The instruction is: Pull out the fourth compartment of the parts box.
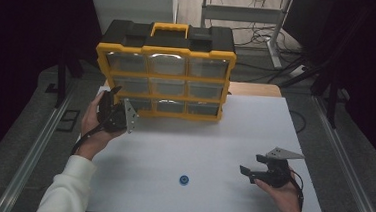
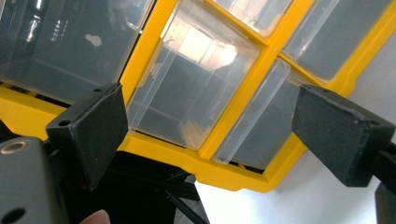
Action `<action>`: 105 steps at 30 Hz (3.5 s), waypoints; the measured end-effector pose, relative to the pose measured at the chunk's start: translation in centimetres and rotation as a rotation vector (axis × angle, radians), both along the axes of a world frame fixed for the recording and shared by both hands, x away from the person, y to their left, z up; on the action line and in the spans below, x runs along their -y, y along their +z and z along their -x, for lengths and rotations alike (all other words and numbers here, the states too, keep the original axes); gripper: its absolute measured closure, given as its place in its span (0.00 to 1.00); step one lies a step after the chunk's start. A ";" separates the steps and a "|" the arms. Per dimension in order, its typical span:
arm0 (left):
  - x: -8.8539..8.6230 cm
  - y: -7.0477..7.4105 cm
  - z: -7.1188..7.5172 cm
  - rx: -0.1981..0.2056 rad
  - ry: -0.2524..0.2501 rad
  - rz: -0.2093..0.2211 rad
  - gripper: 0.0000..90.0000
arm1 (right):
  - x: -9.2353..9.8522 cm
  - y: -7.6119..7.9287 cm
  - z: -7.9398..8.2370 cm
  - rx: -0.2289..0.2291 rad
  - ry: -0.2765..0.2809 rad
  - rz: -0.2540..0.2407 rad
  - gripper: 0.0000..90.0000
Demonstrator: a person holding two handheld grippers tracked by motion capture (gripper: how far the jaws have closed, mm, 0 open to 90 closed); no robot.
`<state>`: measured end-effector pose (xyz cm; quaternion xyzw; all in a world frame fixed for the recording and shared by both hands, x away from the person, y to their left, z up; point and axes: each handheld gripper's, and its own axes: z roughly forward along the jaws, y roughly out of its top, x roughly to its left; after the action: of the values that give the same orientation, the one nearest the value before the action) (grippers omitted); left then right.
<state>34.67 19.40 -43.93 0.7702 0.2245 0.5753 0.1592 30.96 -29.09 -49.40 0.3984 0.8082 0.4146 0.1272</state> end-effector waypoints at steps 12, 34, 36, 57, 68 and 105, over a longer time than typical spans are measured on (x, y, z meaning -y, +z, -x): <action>0.2 0.9 -1.3 0.027 0.014 -0.028 0.12 | 0.0 0.0 0.0 -0.001 -0.003 0.001 0.19; -0.4 0.6 -3.5 0.011 0.027 -0.053 0.11 | 0.0 -0.1 0.0 -0.004 -0.004 0.010 0.19; -0.1 0.5 -3.8 0.011 0.026 -0.062 0.11 | -0.1 -0.1 0.0 -0.006 -0.004 0.011 0.19; 0.1 -0.3 -5.6 0.022 0.029 -0.105 0.21 | 0.1 -0.1 0.1 -0.007 -0.009 0.015 0.20; 0.1 -0.3 -5.5 0.046 0.016 -0.117 0.38 | 0.3 0.0 0.2 -0.007 -0.017 0.011 0.20; -0.3 -0.5 -5.1 0.168 0.047 -0.156 0.80 | 0.5 -0.1 0.4 -0.004 -0.029 0.032 0.20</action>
<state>39.72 19.69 -44.44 0.7239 0.1826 0.6571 0.1034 30.60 -29.57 -49.49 0.4087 0.8091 0.3991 0.1379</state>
